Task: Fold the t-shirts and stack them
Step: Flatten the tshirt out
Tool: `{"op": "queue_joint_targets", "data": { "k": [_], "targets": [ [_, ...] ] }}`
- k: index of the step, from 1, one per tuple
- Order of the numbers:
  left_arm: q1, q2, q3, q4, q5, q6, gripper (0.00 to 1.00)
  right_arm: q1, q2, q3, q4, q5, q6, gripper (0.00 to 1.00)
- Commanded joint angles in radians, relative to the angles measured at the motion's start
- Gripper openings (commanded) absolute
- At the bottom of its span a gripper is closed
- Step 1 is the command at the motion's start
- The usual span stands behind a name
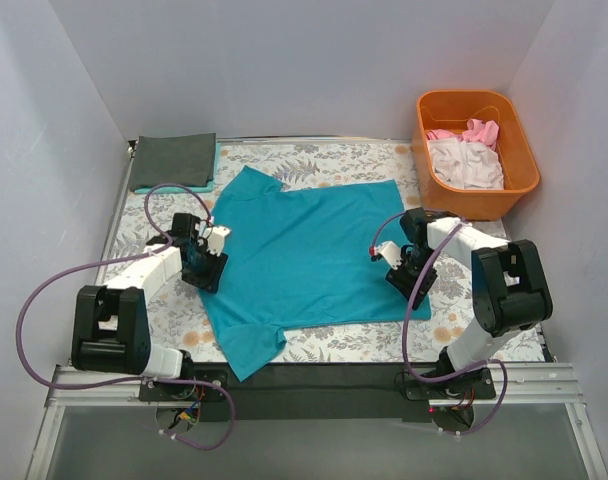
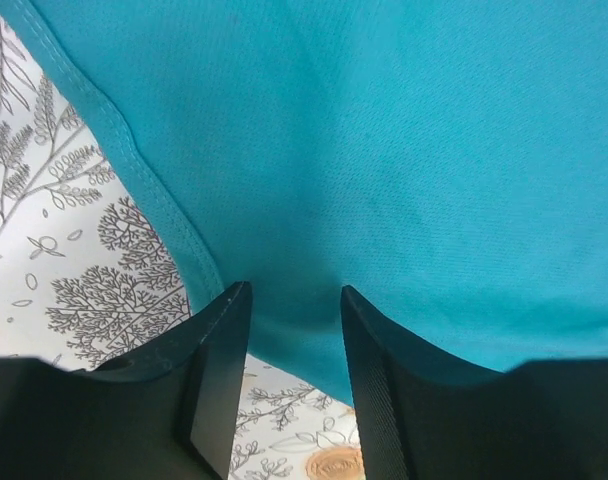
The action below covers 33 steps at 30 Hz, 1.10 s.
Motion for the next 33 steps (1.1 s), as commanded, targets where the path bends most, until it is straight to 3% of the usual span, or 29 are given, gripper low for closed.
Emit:
{"op": "queue_joint_targets", "data": {
  "k": [1, 6, 8, 12, 15, 19, 26, 33],
  "targets": [
    [0.005, 0.027, 0.144, -0.061, 0.068, 0.001, 0.4, 0.002, -0.044, 0.004, -0.102, -0.095, -0.079, 0.43],
    [0.008, 0.127, 0.357, -0.038, 0.149, -0.052, 0.54, -0.005, -0.023, 0.266, -0.09, -0.179, -0.013, 0.47],
    [0.011, 0.213, 0.467, -0.026, 0.156, -0.078, 0.55, -0.024, 0.044, 0.358, -0.044, -0.169, 0.033, 0.46],
    [0.037, 0.357, 0.641, 0.016, 0.173, -0.157, 0.57, -0.056, 0.218, 0.689, 0.062, -0.072, 0.133, 0.38],
    [0.043, 0.446, 0.753, 0.034, 0.165, -0.203, 0.57, -0.07, 0.394, 0.942, 0.11, 0.013, 0.202, 0.24],
    [0.043, 0.498, 0.813, 0.074, 0.142, -0.235, 0.57, -0.087, 0.612, 1.2, 0.14, 0.074, 0.309, 0.19],
    [0.046, 0.518, 0.808, 0.129, 0.111, -0.255, 0.57, -0.087, 0.704, 1.204, 0.283, 0.149, 0.363, 0.3],
    [0.054, 0.555, 0.794, 0.158, 0.103, -0.279, 0.59, -0.102, 0.709, 1.109, 0.4, 0.166, 0.377, 0.32]
  ]
}}
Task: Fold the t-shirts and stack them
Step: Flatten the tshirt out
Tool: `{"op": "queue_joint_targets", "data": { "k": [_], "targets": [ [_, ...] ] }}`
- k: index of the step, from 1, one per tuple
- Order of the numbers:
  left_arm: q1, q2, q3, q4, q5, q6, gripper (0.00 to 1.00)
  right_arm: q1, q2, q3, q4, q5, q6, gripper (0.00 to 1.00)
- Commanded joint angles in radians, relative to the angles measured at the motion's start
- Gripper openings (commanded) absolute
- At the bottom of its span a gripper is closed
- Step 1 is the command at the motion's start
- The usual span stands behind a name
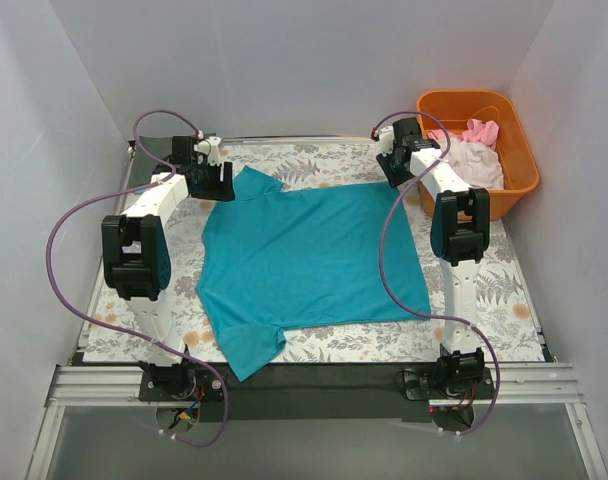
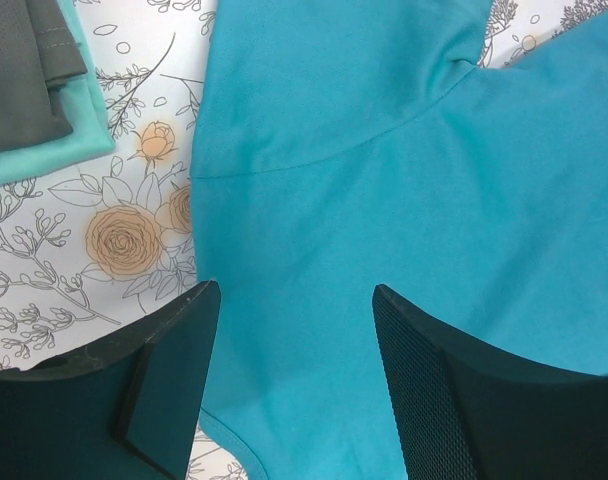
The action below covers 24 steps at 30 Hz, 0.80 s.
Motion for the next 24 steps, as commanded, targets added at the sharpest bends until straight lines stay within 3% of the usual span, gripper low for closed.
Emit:
{"op": "queue_joint_targets", "data": {
  "k": [1, 19, 24],
  "targets": [
    [0.007, 0.011, 0.01, 0.032, -0.011, -0.021, 0.59, -0.012, -0.002, -0.003, 0.102, 0.016, 0.031, 0.33],
    [0.01, 0.118, 0.093, 0.049, -0.06, -0.061, 0.59, -0.046, 0.077, -0.008, 0.136, -0.122, 0.155, 0.37],
    [0.013, 0.202, 0.188, 0.038, -0.092, -0.078, 0.58, -0.052, 0.087, -0.017, 0.135, -0.142, 0.157, 0.18]
  ]
}}
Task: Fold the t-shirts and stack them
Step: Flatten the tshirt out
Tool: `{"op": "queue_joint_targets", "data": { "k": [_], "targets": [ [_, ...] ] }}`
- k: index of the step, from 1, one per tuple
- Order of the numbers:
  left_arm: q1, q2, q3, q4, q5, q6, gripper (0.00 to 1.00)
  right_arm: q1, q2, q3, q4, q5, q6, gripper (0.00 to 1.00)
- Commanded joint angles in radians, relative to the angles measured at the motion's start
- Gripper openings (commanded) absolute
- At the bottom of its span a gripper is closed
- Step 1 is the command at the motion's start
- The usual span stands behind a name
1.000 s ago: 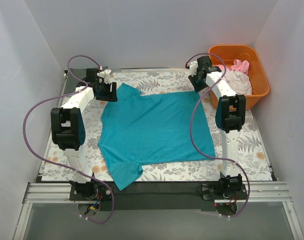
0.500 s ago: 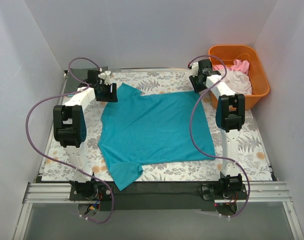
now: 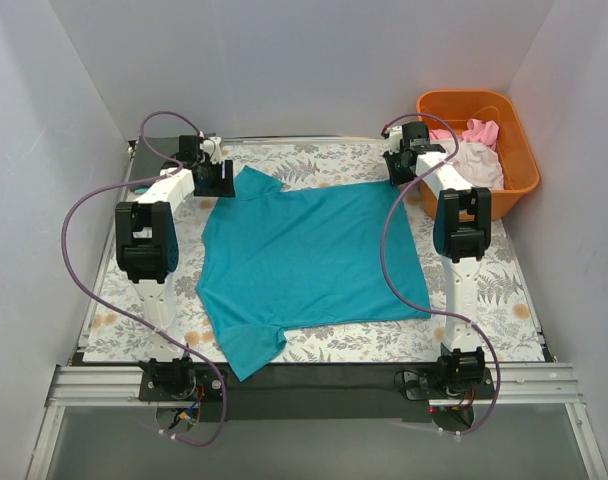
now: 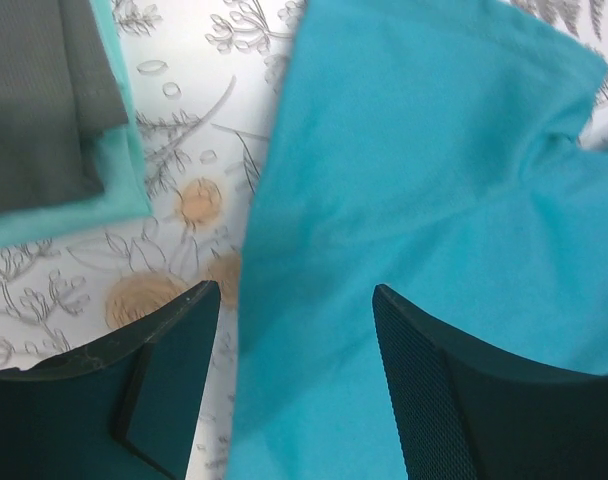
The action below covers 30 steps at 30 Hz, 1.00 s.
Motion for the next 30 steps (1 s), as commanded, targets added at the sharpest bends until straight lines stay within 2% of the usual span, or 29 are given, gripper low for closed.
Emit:
{"op": "queue_joint_targets", "data": {
  "k": [1, 2, 5, 13, 15, 23, 27, 28, 30],
  "targets": [
    [0.008, 0.043, 0.103, 0.009, -0.043, -0.019, 0.58, -0.008, 0.022, -0.012, 0.015, -0.029, 0.012, 0.15],
    [0.008, 0.071, 0.119, 0.002, -0.043, -0.016, 0.58, -0.008, 0.021, -0.014, 0.015, -0.029, 0.011, 0.09],
    [0.008, 0.119, 0.172, 0.001, -0.052, -0.013, 0.57, -0.009, 0.015, -0.021, 0.012, -0.032, 0.0, 0.01],
    [0.008, 0.211, 0.272, -0.013, -0.037, -0.012, 0.52, -0.011, -0.01, -0.052, 0.014, -0.054, -0.028, 0.01],
    [0.008, 0.221, 0.286, -0.013, -0.009, -0.015, 0.48, -0.012, -0.015, -0.054, 0.015, -0.06, -0.034, 0.01],
    [0.01, 0.272, 0.346, -0.015, 0.014, -0.03, 0.25, -0.012, -0.05, -0.041, 0.015, -0.081, -0.042, 0.01],
    [0.01, 0.28, 0.37, -0.021, 0.036, -0.038, 0.09, -0.014, -0.065, -0.037, 0.015, -0.086, -0.045, 0.01],
    [0.011, 0.278, 0.372, -0.021, 0.045, -0.039, 0.0, -0.014, -0.074, -0.038, 0.017, -0.086, -0.045, 0.01],
    [0.016, 0.263, 0.37, -0.015, 0.066, -0.042, 0.0, -0.014, -0.085, -0.041, 0.018, -0.095, -0.045, 0.01]
  ]
}}
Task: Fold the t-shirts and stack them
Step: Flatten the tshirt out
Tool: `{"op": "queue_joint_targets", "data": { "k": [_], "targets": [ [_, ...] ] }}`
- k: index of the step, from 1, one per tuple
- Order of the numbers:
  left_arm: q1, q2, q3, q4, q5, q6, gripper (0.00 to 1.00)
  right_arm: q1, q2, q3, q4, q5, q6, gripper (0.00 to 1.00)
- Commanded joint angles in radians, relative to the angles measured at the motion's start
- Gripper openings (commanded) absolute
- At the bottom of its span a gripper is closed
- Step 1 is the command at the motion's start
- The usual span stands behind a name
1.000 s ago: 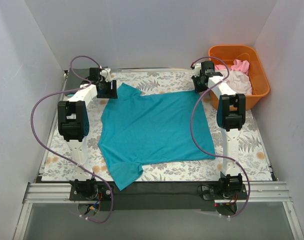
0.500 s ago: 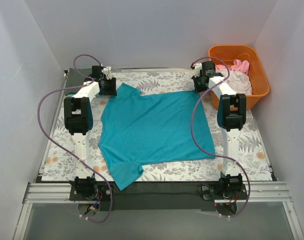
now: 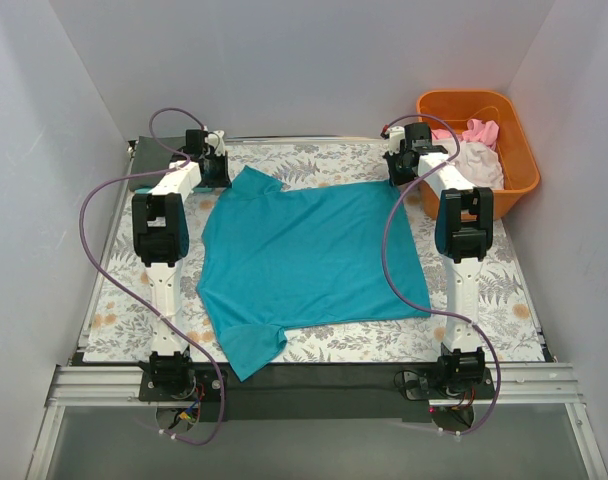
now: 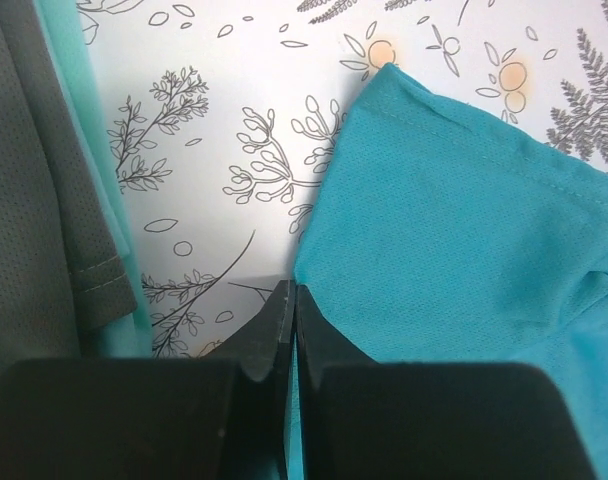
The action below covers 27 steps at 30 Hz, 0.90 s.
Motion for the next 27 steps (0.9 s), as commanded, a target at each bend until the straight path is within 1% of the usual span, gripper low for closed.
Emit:
{"op": "queue_joint_targets", "data": {
  "k": [1, 7, 8, 9, 10, 11, 13, 15, 20, 23, 27],
  "targets": [
    [0.008, -0.035, 0.037, 0.002, 0.046, -0.009, 0.0, -0.005, -0.084, -0.016, -0.013, -0.029, -0.006, 0.01],
    [0.016, -0.077, 0.032, 0.015, 0.06, 0.005, 0.0, -0.005, -0.116, -0.03, 0.012, -0.057, -0.003, 0.01],
    [0.016, -0.077, 0.034, 0.013, 0.06, 0.008, 0.0, -0.005, -0.109, -0.021, 0.006, -0.046, -0.003, 0.06],
    [0.016, -0.072, 0.032, 0.008, 0.063, 0.012, 0.0, -0.005, -0.102, -0.013, -0.009, -0.04, -0.006, 0.14],
    [0.016, -0.066, 0.034, 0.001, 0.061, 0.014, 0.0, -0.005, -0.09, -0.007, -0.013, -0.034, -0.006, 0.25],
    [0.016, -0.061, 0.032, 0.001, 0.06, 0.014, 0.0, -0.005, -0.089, -0.009, -0.014, -0.022, -0.003, 0.4],
    [0.016, -0.057, 0.023, -0.001, 0.061, 0.011, 0.0, -0.005, -0.086, -0.01, -0.011, -0.017, 0.009, 0.47],
    [0.016, -0.055, 0.017, -0.001, 0.069, 0.011, 0.0, -0.005, -0.084, -0.007, -0.005, -0.015, 0.024, 0.47],
    [0.016, -0.054, 0.022, 0.001, 0.068, 0.017, 0.0, -0.007, -0.064, 0.004, 0.047, -0.016, 0.075, 0.4],
    [0.016, -0.051, 0.023, 0.001, 0.063, 0.02, 0.0, -0.005, -0.032, 0.037, 0.05, -0.02, 0.092, 0.39],
    [0.016, -0.051, 0.025, 0.001, 0.066, 0.02, 0.0, -0.007, -0.013, 0.037, 0.055, 0.0, 0.095, 0.38]
  ]
}}
